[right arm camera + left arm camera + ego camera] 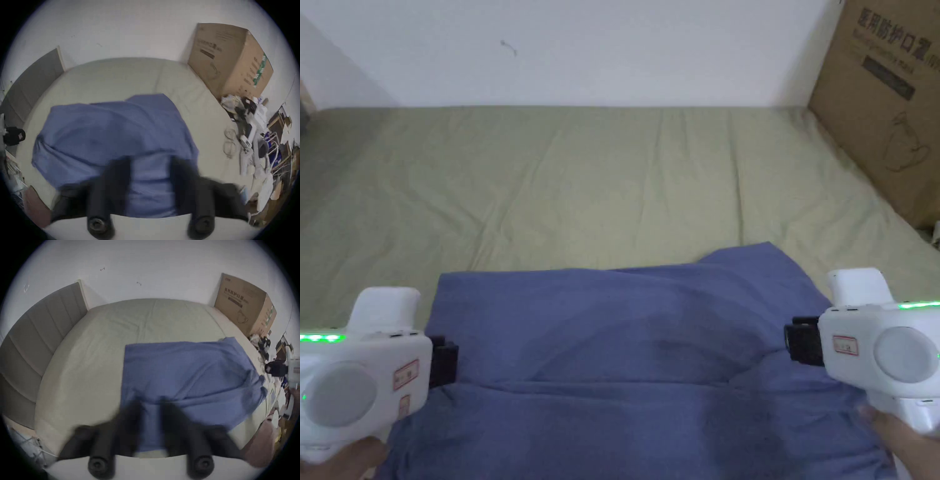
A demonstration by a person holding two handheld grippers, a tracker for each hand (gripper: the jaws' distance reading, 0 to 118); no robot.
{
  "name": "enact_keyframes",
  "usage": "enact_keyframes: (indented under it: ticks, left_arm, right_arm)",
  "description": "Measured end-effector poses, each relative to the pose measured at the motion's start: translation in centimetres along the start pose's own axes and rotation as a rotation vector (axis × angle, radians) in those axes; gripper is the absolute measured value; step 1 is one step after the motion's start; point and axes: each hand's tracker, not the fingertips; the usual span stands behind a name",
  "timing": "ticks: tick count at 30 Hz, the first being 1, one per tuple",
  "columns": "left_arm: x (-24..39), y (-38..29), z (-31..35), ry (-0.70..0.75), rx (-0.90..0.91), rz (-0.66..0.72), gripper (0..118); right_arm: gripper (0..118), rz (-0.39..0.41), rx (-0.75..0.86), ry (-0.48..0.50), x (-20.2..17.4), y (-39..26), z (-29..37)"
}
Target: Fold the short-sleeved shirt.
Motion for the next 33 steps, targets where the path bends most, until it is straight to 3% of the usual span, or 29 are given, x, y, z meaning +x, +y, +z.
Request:
enact_keyframes:
  ticks: [1, 4, 8, 15, 16, 17, 18, 19, 20, 25, 26, 27, 28, 29, 32, 33]
  left_arm:
    - [0.1, 0.4, -0.5, 0.006, -0.009, 0.009, 0]
    - [-0.5, 2.3, -2.9, -0.088, 0.01, 0.066, 0]
    - [-2.8, 6.4, -6.4, -0.067, -0.004, 0.089, 0]
    - [-8.0, 13.2, -16.7, -0.107, -0.201, 0.192, 1]
    - [-8.4, 13.8, -18.1, -0.066, -0.218, 0.179, 10]
    - [-8.6, 14.1, -19.1, -0.023, -0.218, 0.15, 36]
    - [-8.6, 14.4, -20.1, 0.0, -0.238, 0.108, 85]
    - [-8.4, 14.5, -21.0, 0.021, -0.262, 0.08, 111]
    - [-8.3, 14.4, -21.8, 0.025, -0.261, 0.054, 118]
    - [-7.7, 14.4, -24.5, -0.007, -0.305, 0.006, 113]
    - [-7.5, 14.2, -25.0, 0.001, -0.325, -0.004, 109]
    - [-7.5, 13.8, -25.0, -0.019, -0.348, -0.012, 97]
    - [-7.4, 13.8, -24.8, -0.037, -0.339, -0.009, 95]
    - [-7.2, 13.8, -24.2, -0.022, -0.307, -0.005, 82]
    - [-7.0, 13.9, -22.0, -0.058, -0.222, -0.028, 2]
    - [-6.8, 13.9, -21.6, -0.139, -0.218, -0.009, 2]
  right_arm:
    - [1, -0.007, -0.001, -0.003, -0.5, 0.5, -0.6]
    - [1, -0.043, 0.005, 0.051, -1.5, 2.0, -2.2]
    - [1, -0.036, 0.006, 0.065, -1.8, 3.9, -3.5]
    - [1, -0.001, -0.02, 0.053, -0.6, 5.2, -6.4]
    - [1, -0.005, -0.031, 0.055, -0.3, 5.2, -6.9]
    - [1, -0.008, -0.041, 0.055, 0.1, 5.1, -7.4]
    - [1, -0.011, -0.05, 0.052, 0.5, 5.0, -7.9]
    - [1, -0.012, -0.062, 0.049, 0.9, 4.9, -8.3]
    - [1, -0.013, -0.073, 0.046, 1.2, 4.9, -8.6]
    - [1, -0.016, -0.105, 0.015, 3.1, 4.3, -9.9]
    - [1, -0.024, -0.109, 0.014, 3.4, 4.2, -10.1]
    - [1, -0.033, -0.112, 0.013, 3.7, 4.2, -10.2]
    - [1, -0.046, -0.113, 0.013, 4.0, 4.2, -10.1]
    - [1, -0.052, -0.114, 0.016, 4.2, 4.2, -10.2]
    - [1, -0.013, -0.085, 0.03, 4.9, 4.1, -10.7]
    - [1, 0.002, -0.087, 0.036, 5.0, 4.1, -11.0]
